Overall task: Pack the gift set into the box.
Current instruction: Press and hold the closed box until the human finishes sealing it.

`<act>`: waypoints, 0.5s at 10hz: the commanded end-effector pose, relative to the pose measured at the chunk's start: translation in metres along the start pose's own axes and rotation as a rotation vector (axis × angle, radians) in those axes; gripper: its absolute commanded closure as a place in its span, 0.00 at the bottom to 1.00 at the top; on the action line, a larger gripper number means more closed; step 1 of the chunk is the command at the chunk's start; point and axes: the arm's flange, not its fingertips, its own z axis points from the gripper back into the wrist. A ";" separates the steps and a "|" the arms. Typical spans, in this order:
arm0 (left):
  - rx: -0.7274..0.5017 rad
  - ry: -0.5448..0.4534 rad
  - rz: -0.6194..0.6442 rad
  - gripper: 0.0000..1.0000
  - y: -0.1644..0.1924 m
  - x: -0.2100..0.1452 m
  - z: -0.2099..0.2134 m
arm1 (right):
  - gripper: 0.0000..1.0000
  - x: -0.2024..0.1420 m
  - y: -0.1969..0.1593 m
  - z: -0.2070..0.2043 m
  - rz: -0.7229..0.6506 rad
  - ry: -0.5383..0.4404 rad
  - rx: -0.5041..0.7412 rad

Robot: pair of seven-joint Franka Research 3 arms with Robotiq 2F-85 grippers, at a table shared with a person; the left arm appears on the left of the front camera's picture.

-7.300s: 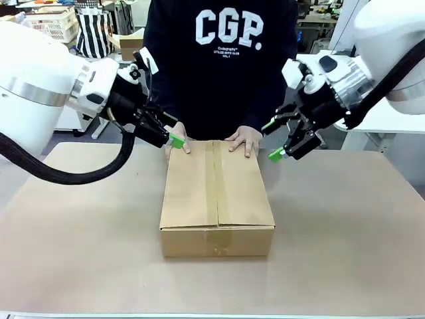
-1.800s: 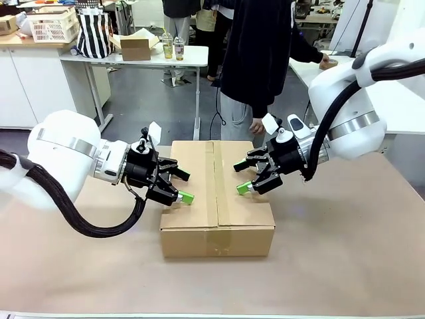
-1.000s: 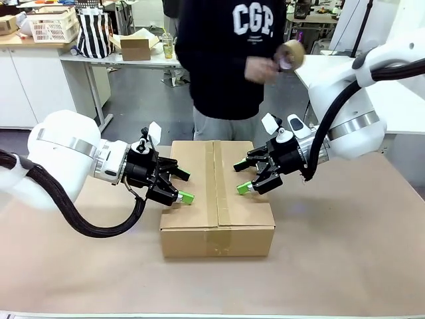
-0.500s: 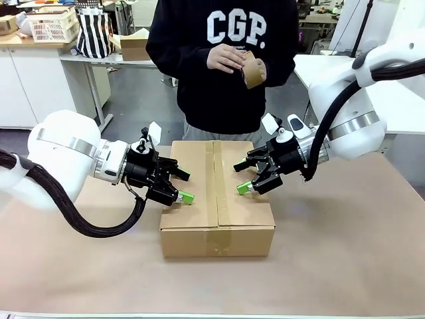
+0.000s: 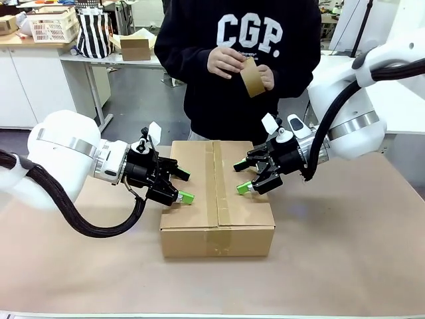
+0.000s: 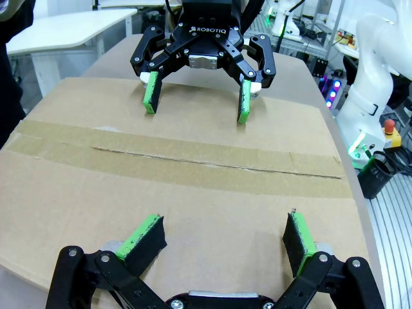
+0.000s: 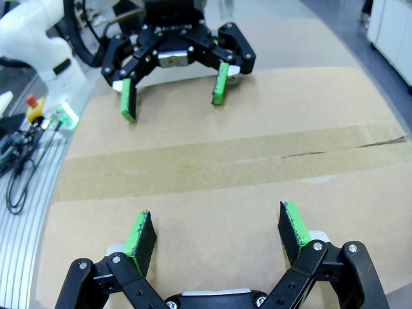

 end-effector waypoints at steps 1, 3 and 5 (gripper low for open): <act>0.006 0.016 -0.003 0.00 -0.003 -0.002 0.000 | 0.00 -0.003 -0.001 -0.002 -0.002 0.000 0.003; 0.006 0.016 -0.003 0.00 -0.003 -0.002 0.000 | 0.00 -0.003 -0.001 -0.002 -0.002 0.000 0.003; 0.006 0.016 -0.003 0.00 -0.003 -0.002 0.000 | 0.00 -0.003 -0.001 -0.002 -0.002 0.000 0.003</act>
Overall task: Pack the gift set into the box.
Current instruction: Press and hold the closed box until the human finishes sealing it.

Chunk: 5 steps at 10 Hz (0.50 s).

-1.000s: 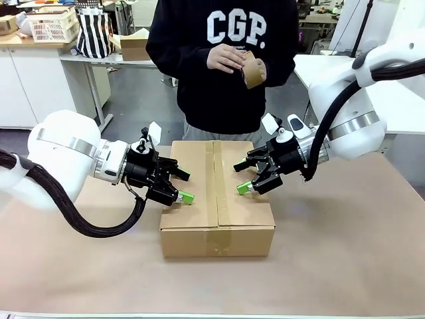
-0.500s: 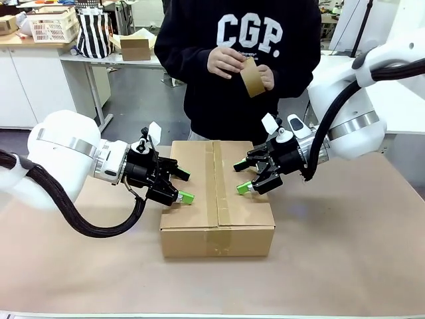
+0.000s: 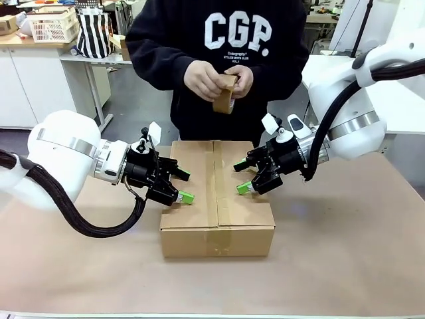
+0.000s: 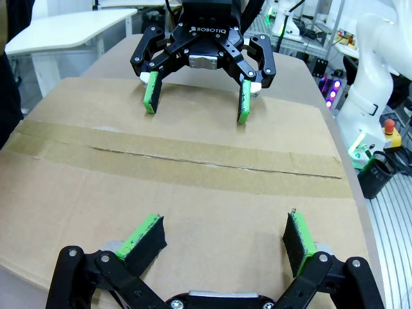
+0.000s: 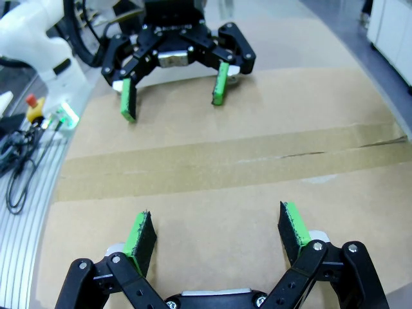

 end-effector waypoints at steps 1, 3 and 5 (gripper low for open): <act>0.006 0.016 -0.003 0.00 -0.003 -0.002 0.000 | 0.00 -0.003 -0.001 -0.002 -0.002 0.000 0.003; 0.006 0.016 -0.003 0.00 -0.003 -0.002 0.000 | 0.00 -0.003 -0.001 -0.002 -0.002 0.000 0.003; 0.006 0.016 -0.003 0.00 -0.003 -0.002 0.000 | 0.00 -0.003 -0.001 -0.002 -0.002 0.000 0.003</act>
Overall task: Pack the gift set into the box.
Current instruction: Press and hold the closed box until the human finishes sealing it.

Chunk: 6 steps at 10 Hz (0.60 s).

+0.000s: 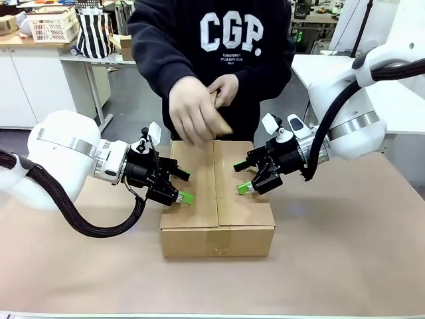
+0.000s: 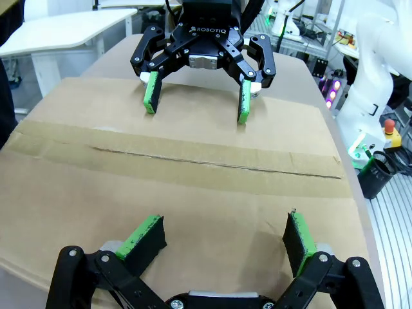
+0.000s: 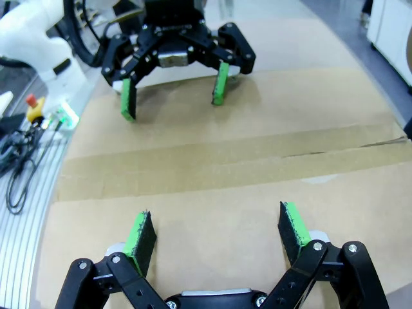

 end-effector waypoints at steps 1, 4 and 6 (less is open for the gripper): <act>0.006 0.016 -0.003 0.00 -0.003 -0.002 0.000 | 0.00 -0.003 -0.001 -0.002 -0.002 0.000 0.003; 0.006 0.016 -0.003 0.00 -0.003 -0.002 0.000 | 0.00 -0.003 -0.001 -0.002 -0.002 0.000 0.003; 0.006 0.016 -0.003 0.00 -0.003 -0.002 0.000 | 0.00 -0.003 -0.001 -0.002 -0.002 0.000 0.003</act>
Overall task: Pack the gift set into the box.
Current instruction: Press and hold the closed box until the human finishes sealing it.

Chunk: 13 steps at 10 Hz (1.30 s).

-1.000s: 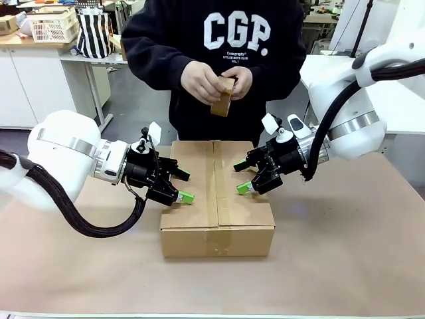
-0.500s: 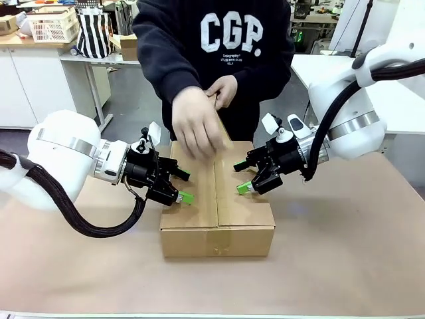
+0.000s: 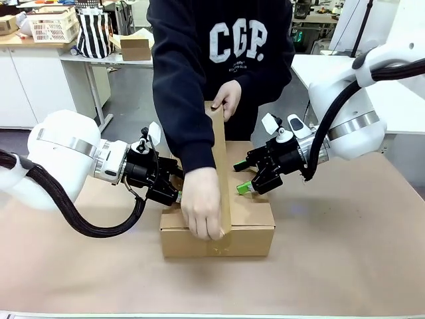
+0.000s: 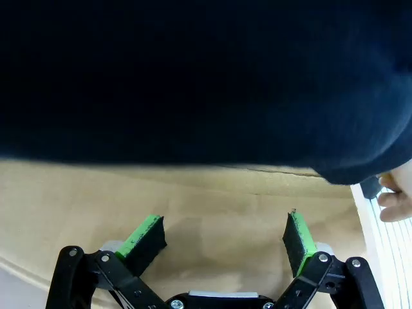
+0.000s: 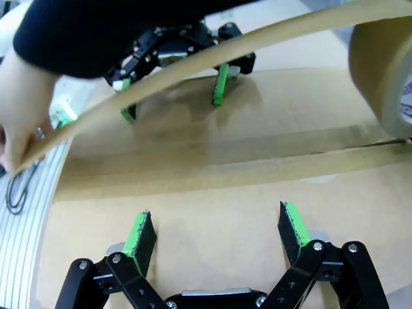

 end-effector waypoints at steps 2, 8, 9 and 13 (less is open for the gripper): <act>0.006 0.016 -0.003 0.00 -0.003 -0.002 0.000 | 0.00 -0.003 -0.001 -0.002 -0.002 0.000 0.003; 0.006 0.016 -0.003 0.00 -0.003 -0.002 0.000 | 0.00 -0.003 -0.001 -0.002 -0.002 0.000 0.003; 0.006 0.016 -0.003 0.00 -0.003 -0.002 0.000 | 0.00 -0.003 -0.001 -0.002 -0.002 0.000 0.003; 0.006 0.016 -0.003 0.00 -0.003 -0.002 0.000 | 0.00 -0.003 -0.001 -0.002 -0.002 0.000 0.003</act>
